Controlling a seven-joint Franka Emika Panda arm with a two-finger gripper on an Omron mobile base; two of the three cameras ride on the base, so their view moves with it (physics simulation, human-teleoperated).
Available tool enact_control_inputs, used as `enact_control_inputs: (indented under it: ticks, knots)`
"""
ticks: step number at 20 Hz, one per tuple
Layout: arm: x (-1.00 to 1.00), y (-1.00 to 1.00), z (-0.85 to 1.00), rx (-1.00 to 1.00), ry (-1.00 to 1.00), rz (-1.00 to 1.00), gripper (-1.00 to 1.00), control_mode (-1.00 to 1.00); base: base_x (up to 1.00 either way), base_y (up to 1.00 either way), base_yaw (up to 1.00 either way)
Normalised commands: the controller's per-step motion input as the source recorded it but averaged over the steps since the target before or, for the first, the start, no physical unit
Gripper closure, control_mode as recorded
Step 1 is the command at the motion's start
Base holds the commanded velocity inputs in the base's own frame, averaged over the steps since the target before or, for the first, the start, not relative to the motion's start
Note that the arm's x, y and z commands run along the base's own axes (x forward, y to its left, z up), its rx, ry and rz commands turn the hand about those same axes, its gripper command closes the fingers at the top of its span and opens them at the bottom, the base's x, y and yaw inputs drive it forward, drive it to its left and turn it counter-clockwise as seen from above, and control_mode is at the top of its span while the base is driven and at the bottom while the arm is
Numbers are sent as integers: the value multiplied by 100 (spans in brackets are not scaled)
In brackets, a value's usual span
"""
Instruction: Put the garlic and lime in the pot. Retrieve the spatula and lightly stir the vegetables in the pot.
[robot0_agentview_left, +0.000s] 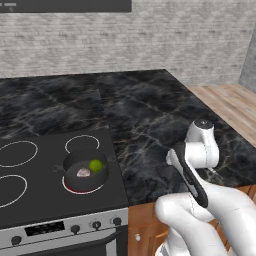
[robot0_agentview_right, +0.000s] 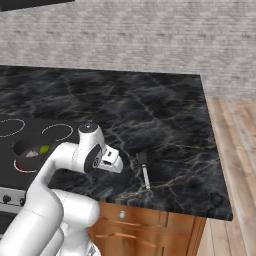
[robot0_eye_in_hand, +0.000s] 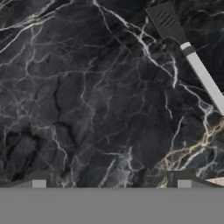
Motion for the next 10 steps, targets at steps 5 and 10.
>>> enact_control_inputs:
  ticks: [5,10]
  knots:
    - [43,-60,2,-21,23,-1,-100,-100,0,0,0]
    - [6,-89,-2,3,11,5,-100,-100,0,0,0]
